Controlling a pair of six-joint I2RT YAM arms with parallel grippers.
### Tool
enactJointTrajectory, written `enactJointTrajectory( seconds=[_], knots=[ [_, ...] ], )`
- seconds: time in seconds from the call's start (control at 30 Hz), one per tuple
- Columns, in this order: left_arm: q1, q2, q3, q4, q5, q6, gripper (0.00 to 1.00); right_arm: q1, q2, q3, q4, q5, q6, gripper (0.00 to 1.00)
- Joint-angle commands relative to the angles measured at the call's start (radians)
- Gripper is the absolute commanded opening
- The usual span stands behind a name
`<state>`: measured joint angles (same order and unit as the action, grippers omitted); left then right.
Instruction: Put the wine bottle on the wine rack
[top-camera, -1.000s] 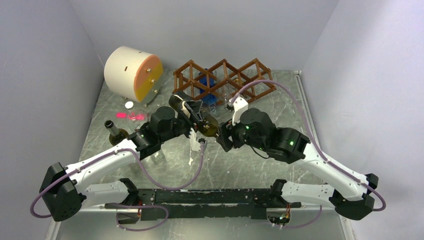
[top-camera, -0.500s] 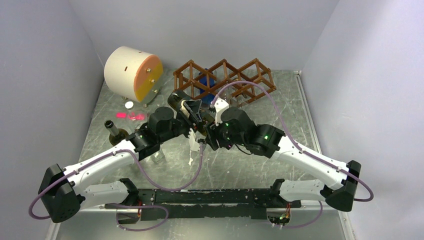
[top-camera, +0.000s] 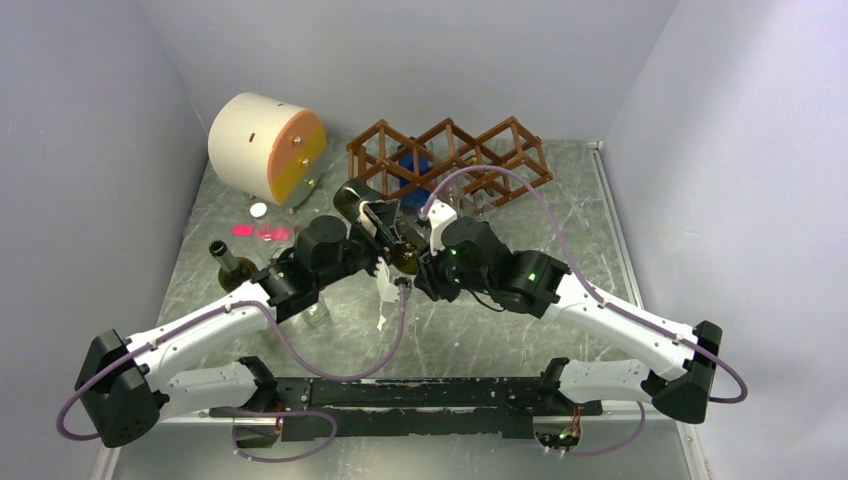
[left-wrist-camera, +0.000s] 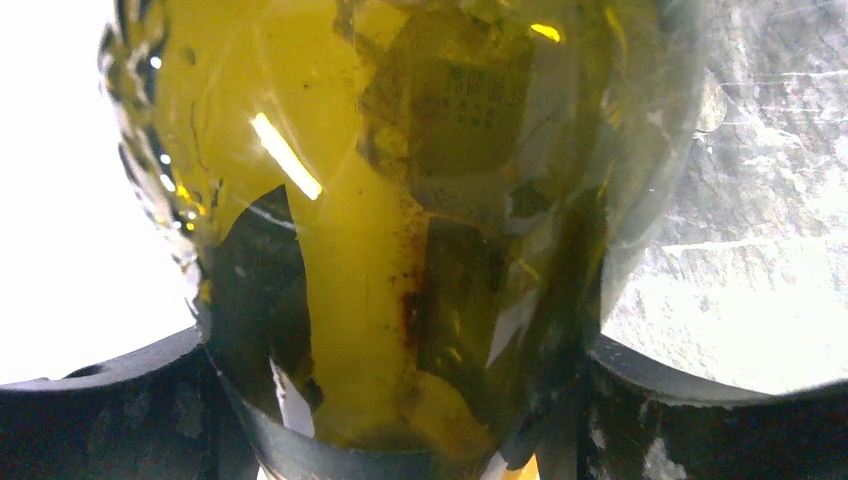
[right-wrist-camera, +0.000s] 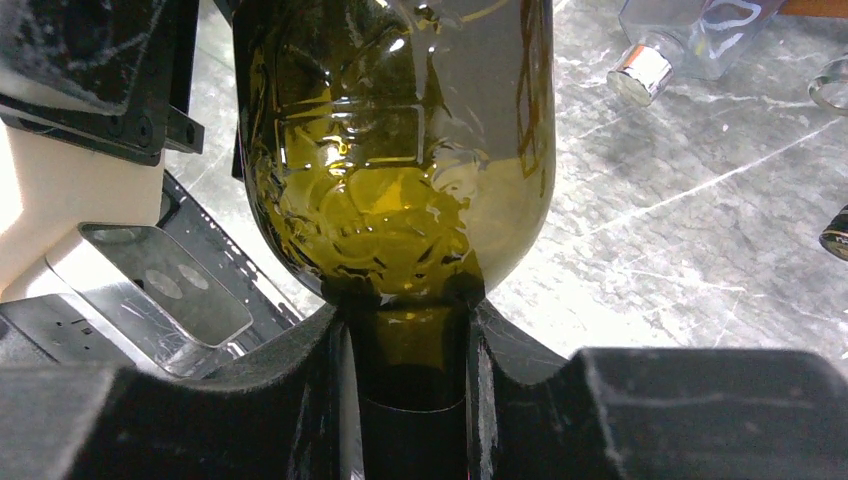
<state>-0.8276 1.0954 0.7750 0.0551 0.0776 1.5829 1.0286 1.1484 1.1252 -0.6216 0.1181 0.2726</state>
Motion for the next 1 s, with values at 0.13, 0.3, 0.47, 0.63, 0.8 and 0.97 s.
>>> enactJointTrajectory(
  seconds=[0.13,0.3,0.47,0.63,0.8,0.97],
  knots=[
    [-0.011,-0.083,-0.007,0.152,0.024,-0.131,0.95,-0.002,-0.052,0.002,0.092,0.125,0.025,0.0],
    [-0.012,-0.099,-0.054,0.141,-0.004,-0.083,0.94,-0.002,-0.086,0.013,0.106,0.216,0.054,0.0],
    [-0.012,-0.102,-0.068,0.141,-0.022,-0.071,0.94,-0.001,-0.095,0.025,0.096,0.303,0.085,0.0],
    [-0.011,-0.113,-0.055,0.131,-0.017,-0.13,0.94,-0.002,-0.113,0.02,0.096,0.351,0.112,0.0],
    [-0.012,-0.131,0.012,0.066,-0.012,-0.359,0.94,-0.001,-0.119,0.017,0.087,0.347,0.119,0.0],
    [-0.012,-0.171,0.057,0.086,-0.062,-0.712,0.94,-0.002,-0.115,0.004,0.091,0.329,0.132,0.0]
  ],
)
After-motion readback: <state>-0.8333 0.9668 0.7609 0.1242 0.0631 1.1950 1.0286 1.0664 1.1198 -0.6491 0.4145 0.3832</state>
